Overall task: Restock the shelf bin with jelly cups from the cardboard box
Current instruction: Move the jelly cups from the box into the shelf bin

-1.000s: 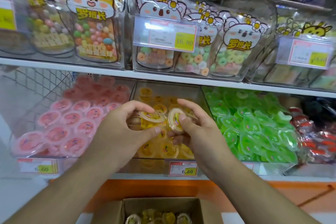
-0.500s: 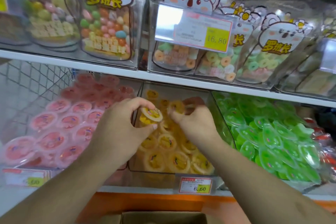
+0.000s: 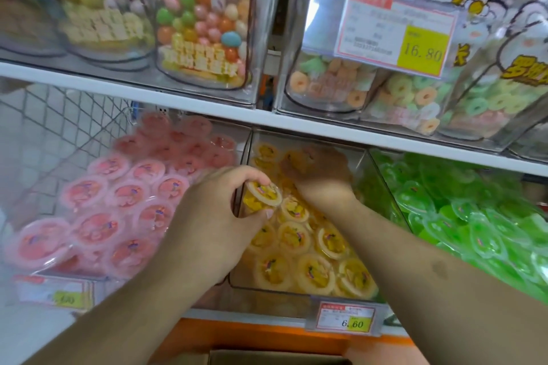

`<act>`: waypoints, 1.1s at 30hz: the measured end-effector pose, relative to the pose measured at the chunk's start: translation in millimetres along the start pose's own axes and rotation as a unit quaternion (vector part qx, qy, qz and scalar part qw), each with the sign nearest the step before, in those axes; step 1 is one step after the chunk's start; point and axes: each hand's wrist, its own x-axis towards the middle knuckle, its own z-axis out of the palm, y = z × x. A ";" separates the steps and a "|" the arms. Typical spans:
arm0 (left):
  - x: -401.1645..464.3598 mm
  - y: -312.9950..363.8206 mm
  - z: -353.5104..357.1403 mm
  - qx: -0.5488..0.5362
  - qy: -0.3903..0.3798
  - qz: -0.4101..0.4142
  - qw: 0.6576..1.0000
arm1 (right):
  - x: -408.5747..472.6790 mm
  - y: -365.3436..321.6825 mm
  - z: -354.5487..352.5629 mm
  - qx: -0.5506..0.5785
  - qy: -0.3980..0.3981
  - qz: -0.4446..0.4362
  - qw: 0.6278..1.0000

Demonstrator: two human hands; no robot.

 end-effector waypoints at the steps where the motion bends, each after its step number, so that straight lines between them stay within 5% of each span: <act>1: -0.5 0.1 -0.3 -0.002 0.000 0.001 1.000 | -4.2 1.9 -1.9 0.038 0.004 0.004 0.999; 5: -1.4 1.2 -1.6 -0.011 0.002 -0.004 1.000 | -18.8 12.7 -2.9 0.107 0.030 -0.061 0.992; 15: -1.8 7.1 2.9 -0.021 0.011 -0.022 0.999 | -20.7 20.4 -6.4 -0.004 -0.080 -0.082 0.993; 19: -0.6 13.2 5.3 -0.034 0.009 -0.013 0.999 | -47.2 24.3 -32.6 0.151 -0.085 -0.075 0.982; 22: -1.4 26.7 7.9 -0.071 -0.007 0.011 0.997 | -77.0 22.4 -70.0 0.468 -0.155 0.026 0.870; 24: -4.2 37.5 12.9 -0.086 -0.032 0.025 0.995 | -95.9 21.8 -88.9 0.536 -0.187 0.035 0.823; 33: -6.2 61.3 31.4 -0.069 -0.085 0.043 0.993 | -115.3 45.1 -100.8 0.446 -0.103 0.048 0.888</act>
